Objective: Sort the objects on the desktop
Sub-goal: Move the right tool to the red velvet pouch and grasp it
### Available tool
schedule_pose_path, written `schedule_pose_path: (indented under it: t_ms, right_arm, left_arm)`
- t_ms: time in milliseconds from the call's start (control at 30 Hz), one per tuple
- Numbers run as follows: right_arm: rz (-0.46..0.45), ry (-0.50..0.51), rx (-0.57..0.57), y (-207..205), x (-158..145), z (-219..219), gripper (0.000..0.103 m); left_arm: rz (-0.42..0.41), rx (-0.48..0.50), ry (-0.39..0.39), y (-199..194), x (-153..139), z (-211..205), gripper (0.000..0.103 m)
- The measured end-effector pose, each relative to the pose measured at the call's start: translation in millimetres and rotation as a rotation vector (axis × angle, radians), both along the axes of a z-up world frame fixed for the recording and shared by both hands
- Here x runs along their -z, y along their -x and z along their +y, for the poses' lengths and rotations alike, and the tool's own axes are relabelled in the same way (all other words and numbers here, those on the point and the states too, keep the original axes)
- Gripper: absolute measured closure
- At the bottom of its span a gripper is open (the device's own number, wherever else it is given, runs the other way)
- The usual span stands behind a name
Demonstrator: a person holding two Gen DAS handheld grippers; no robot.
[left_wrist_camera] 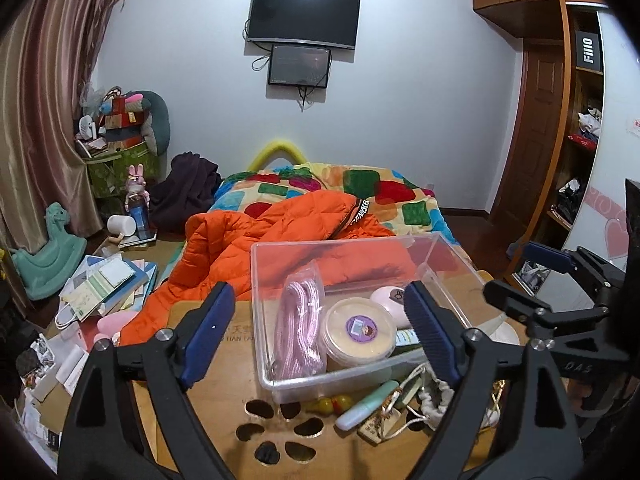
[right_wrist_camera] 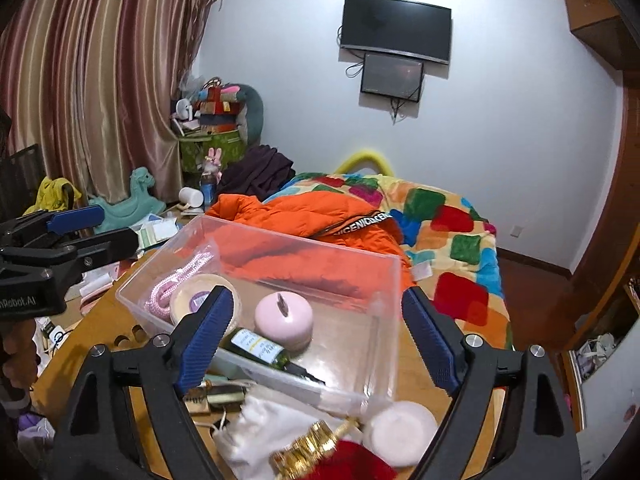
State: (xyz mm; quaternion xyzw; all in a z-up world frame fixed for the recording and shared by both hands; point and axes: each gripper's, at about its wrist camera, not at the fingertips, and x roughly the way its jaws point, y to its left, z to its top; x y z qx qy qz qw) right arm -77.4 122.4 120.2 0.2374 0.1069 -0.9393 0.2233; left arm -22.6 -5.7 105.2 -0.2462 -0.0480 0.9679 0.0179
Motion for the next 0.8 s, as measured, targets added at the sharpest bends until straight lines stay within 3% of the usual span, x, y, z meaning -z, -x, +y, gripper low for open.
schedule_pose_path:
  t_ms: [533,667,800]
  right_arm:
    - [-0.032,-0.009,0.059,-36.0,34.3,43.6,0.018]
    - [-0.045,0.016,0.028,-44.9,44.2,49.8,0.007]
    - [-0.068,0.025,0.036,-46.2,56.1,56.9,0.006]
  left_arm:
    - [-0.111,-0.025,0.019,-19.2,36.5,8.8,0.012]
    - [-0.151,-0.029,0.029,-19.6,49.4,11.3,0.012]
    - [-0.195,-0.029,0.028,-19.4,64.4,14.2,0.012]
